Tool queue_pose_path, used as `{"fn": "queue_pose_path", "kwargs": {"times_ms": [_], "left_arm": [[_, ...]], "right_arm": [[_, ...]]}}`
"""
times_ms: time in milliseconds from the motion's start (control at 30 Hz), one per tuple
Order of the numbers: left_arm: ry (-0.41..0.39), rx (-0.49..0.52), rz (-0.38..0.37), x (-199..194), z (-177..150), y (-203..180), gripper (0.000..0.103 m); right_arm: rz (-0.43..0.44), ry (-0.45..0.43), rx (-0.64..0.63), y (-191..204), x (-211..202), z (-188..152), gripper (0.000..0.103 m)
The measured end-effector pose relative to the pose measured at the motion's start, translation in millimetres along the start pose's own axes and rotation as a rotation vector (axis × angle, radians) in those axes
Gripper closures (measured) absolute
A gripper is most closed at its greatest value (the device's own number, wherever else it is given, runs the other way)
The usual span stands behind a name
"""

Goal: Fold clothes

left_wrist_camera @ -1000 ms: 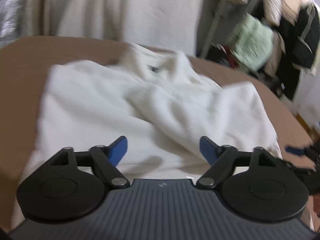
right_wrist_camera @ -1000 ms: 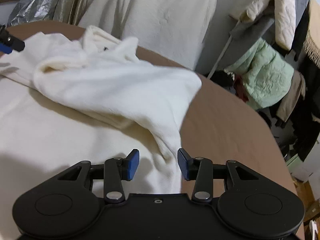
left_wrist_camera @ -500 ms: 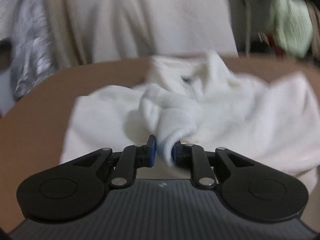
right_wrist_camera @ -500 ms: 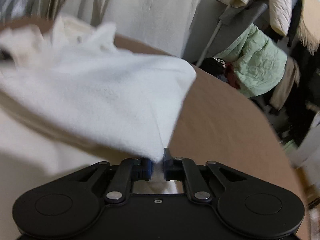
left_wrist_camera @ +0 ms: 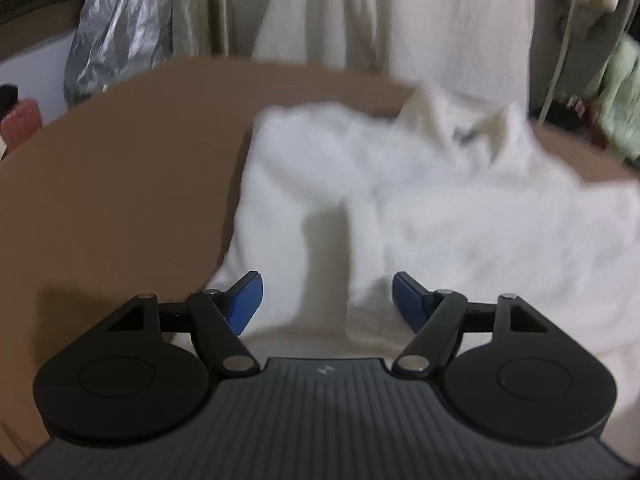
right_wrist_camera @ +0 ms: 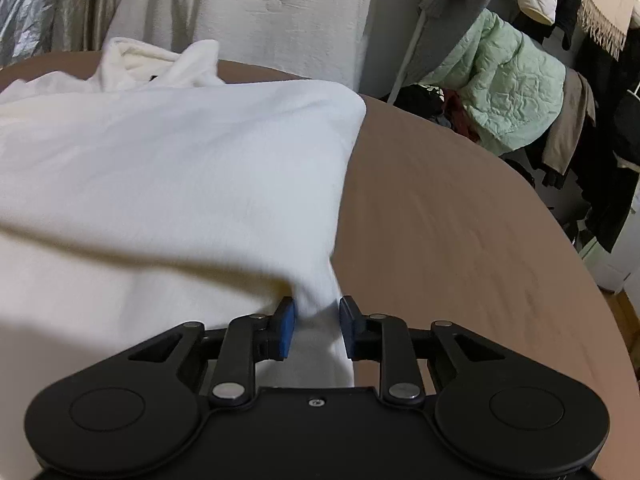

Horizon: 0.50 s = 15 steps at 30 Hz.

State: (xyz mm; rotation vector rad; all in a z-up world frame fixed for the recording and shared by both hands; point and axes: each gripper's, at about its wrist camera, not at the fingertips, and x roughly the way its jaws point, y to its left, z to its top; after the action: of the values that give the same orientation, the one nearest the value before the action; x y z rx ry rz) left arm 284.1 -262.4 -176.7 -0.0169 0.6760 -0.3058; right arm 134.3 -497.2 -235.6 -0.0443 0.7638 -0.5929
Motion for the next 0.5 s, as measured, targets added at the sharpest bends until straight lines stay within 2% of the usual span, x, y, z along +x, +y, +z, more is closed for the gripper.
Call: {"fn": "queue_pose_path", "kwargs": {"times_ms": [67,133,233,333,400,433,500], "left_arm": [[-0.067,0.028,-0.059,-14.4,12.4,-4.3,0.032],[-0.101,0.071,-0.126,-18.9,24.5,-10.8,0.031],[-0.073,0.111,-0.247,-0.7,50.3,-26.4,0.029],[-0.001,0.165,-0.302,40.7,82.1,-58.9,0.029],[-0.027,0.271,-0.300,68.8,106.3,-90.9,0.028],[-0.050,0.330,-0.311,83.1,117.5,-107.3,0.022],[-0.075,0.399,-0.348,110.3,129.4,-133.7,0.019]], "right_arm": [[0.085,-0.041,0.027,-8.9,-21.2,-2.3,0.074],[0.162,-0.099,0.057,-21.6,-42.7,3.0,0.065],[0.217,-0.170,0.087,-43.4,-60.3,24.2,0.050],[0.313,-0.194,0.198,-78.3,-44.7,48.0,0.044],[0.378,-0.173,0.292,-102.0,-19.4,58.3,0.044],[0.393,-0.156,0.340,-113.1,-3.5,62.2,0.044],[0.421,-0.111,0.437,-131.8,24.3,67.8,0.044]]}}
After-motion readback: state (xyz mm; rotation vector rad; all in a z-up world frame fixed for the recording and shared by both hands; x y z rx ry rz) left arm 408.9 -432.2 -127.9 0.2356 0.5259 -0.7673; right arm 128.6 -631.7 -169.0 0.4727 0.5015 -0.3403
